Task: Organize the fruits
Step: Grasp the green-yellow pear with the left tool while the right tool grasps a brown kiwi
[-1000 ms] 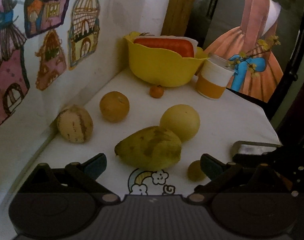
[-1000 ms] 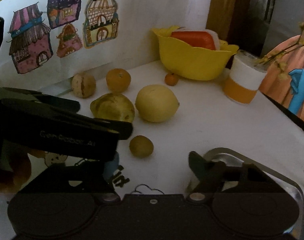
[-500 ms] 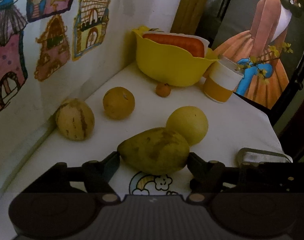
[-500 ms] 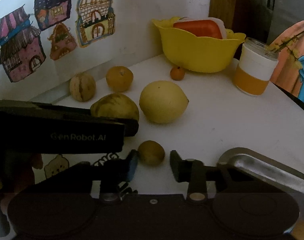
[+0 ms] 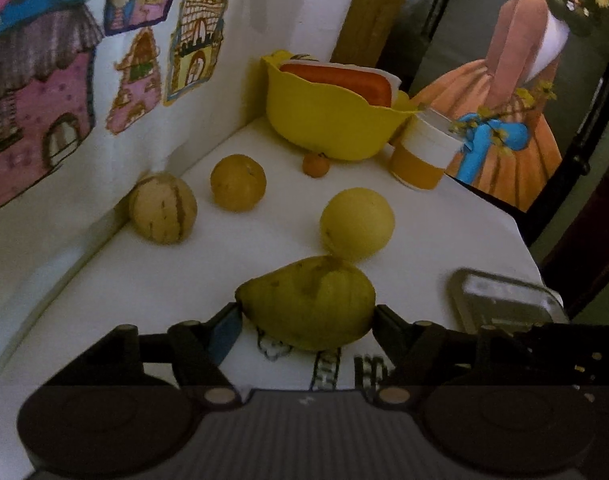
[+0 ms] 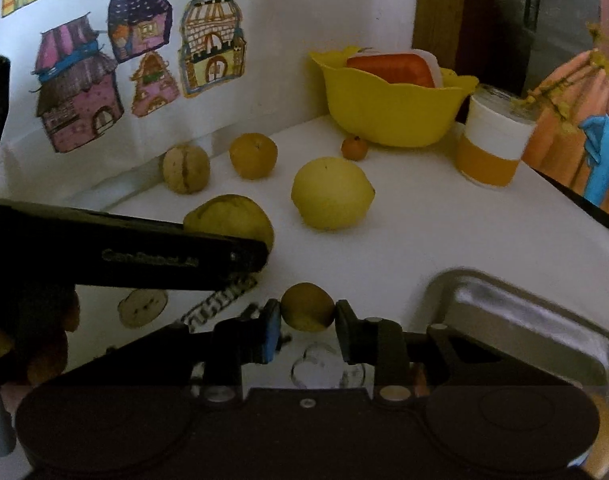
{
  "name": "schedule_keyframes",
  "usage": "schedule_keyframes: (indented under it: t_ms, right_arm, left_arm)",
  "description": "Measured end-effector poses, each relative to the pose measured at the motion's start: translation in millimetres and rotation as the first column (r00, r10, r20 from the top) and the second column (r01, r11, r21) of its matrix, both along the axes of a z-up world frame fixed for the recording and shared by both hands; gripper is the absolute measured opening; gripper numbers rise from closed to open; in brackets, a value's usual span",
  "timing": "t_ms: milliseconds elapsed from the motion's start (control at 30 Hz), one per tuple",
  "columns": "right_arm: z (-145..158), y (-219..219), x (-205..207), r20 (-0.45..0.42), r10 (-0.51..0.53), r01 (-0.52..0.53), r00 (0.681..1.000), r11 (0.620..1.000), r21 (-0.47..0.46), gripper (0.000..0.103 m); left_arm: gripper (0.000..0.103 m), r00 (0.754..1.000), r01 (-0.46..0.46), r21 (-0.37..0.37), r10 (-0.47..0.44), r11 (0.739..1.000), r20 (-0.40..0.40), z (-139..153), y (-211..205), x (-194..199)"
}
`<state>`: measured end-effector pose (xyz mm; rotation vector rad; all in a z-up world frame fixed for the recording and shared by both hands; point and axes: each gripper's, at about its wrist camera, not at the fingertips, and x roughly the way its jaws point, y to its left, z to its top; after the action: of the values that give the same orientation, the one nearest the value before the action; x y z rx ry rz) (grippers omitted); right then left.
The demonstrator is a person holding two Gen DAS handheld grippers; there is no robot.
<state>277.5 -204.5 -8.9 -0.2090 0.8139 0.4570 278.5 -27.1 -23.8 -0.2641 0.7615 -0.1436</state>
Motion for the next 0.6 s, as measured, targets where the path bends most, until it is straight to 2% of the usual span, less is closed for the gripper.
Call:
schedule_keyframes:
  t_ms: [433,600]
  right_arm:
    - [6.5,-5.7,-56.9,-0.007,-0.015,0.015,1.0,1.0,0.004,0.031]
    - [3.4,-2.7,-69.0,-0.011,-0.014,0.014,1.0,1.0,-0.003,0.031]
  left_arm:
    - [0.073,0.999,0.036,0.036,-0.035,0.999,-0.035,9.8,8.4,-64.4]
    - [0.074,0.998,0.048,0.057,-0.046,0.997,-0.042,10.8,12.8,-77.3]
